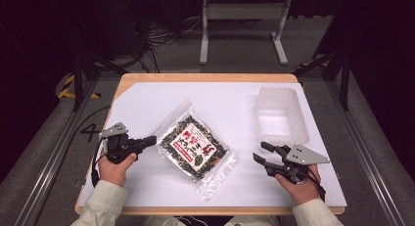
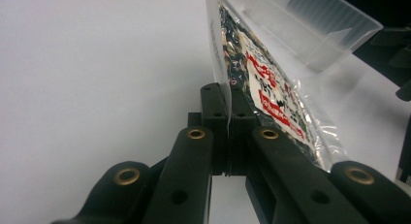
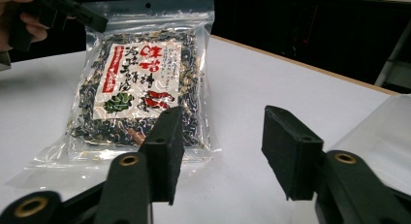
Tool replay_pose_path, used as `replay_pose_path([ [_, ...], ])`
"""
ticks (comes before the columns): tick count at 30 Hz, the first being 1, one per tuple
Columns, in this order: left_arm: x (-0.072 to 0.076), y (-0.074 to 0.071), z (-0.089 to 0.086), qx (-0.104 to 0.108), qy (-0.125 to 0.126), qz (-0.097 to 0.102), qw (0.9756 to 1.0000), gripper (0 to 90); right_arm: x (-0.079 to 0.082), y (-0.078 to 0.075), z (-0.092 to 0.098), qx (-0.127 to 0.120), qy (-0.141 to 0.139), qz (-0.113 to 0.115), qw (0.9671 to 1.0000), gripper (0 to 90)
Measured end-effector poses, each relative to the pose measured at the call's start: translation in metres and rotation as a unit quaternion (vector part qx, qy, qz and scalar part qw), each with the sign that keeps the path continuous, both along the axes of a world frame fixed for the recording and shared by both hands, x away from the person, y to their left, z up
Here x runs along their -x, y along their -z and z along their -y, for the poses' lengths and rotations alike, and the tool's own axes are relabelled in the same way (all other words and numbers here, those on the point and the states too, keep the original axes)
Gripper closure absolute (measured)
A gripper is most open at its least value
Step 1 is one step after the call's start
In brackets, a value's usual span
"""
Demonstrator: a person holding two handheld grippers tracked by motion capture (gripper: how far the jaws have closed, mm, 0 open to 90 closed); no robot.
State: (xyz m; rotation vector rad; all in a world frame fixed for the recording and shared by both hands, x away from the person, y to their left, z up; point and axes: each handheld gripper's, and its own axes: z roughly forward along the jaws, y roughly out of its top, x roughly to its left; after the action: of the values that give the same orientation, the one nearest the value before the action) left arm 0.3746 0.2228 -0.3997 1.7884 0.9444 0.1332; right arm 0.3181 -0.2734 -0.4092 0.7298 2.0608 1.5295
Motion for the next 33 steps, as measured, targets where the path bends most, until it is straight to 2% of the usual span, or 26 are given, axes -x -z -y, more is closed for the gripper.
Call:
replay_pose_path([
  [8,0.009,-0.024,0.008,0.019,0.023,0.034,0.9990,89.6,0.000,-0.011,-0.001,0.012,-0.011,0.005,0.9999,56.7],
  [10,0.013,-0.035,0.013,0.020,0.038,0.054,0.9976,89.6,0.001,-0.014,-0.001,0.010,-0.012,0.008,0.9999,57.9],
  [14,0.019,-0.052,0.019,0.022,0.054,0.078,0.9952,89.6,0.001,-0.020,-0.001,0.006,-0.013,0.013,0.9998,58.4],
  [20,0.028,-0.082,0.024,0.009,0.070,0.133,0.9886,89.7,-0.001,-0.027,0.001,-0.006,-0.017,0.017,0.9997,58.3],
  [24,0.032,-0.097,0.026,-0.001,0.078,0.160,0.9840,89.7,-0.002,-0.033,-0.001,-0.014,-0.021,0.021,0.9995,58.5],
  [27,0.033,-0.106,0.027,-0.006,0.078,0.174,0.9816,89.7,-0.002,-0.038,-0.002,-0.016,-0.026,0.026,0.9992,58.4],
  [33,0.033,-0.118,0.023,0.000,0.081,0.192,0.9781,89.7,-0.008,-0.049,-0.007,-0.025,-0.039,0.030,0.9985,57.1],
])
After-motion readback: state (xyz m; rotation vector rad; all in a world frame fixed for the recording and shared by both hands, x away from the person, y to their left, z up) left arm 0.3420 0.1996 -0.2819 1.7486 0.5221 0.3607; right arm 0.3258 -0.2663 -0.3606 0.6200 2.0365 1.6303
